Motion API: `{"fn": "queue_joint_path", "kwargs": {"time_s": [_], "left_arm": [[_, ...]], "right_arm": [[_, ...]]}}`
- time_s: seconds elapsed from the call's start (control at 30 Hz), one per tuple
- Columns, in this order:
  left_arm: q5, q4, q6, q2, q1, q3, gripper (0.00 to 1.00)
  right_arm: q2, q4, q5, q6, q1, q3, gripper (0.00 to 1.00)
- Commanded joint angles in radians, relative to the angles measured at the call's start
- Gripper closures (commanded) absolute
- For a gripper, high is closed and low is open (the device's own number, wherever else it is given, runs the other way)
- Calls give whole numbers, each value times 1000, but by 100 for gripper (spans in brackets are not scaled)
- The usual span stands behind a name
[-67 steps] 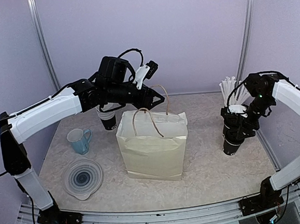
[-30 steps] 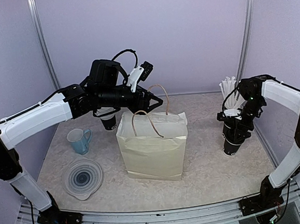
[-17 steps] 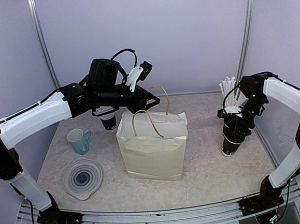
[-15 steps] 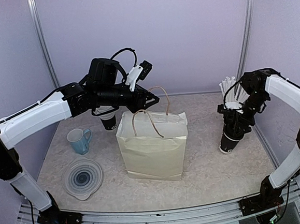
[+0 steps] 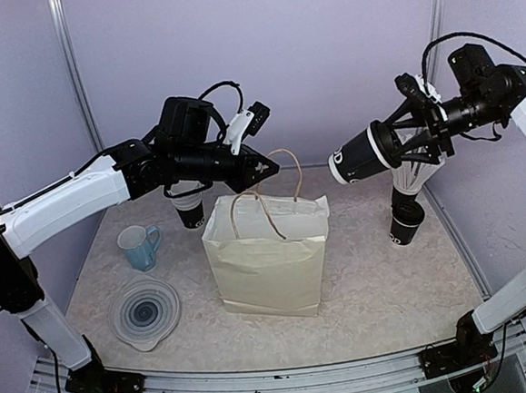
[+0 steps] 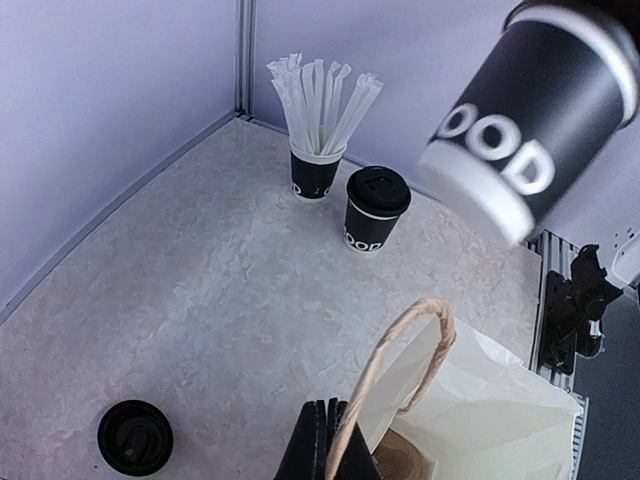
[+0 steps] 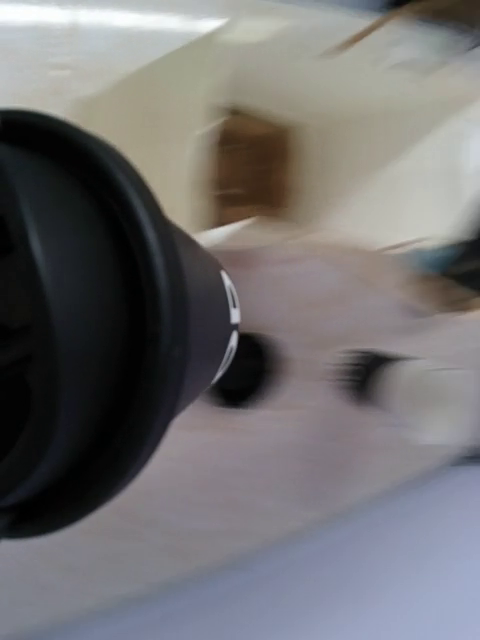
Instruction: Pack the takeout coffee
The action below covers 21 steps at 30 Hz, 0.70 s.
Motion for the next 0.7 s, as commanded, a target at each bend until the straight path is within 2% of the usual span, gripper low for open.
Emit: {"fn": "queue_joint_path", "kwargs": {"time_s": [0.0, 0.17, 0.4, 0.67], "left_arm": [[-34, 22, -70, 19, 1, 34, 100], [-52, 51, -117, 20, -10, 34, 100], [-89, 68, -173, 13, -24, 34, 100], [-115, 139, -241, -47, -32, -22, 100]], "right_arm": [[-11, 22, -249, 67, 62, 85, 43], [1, 101, -147, 134, 235, 58, 44], [70, 149, 101, 197, 405, 45, 46], [116, 203, 313, 183, 496, 7, 47]]}}
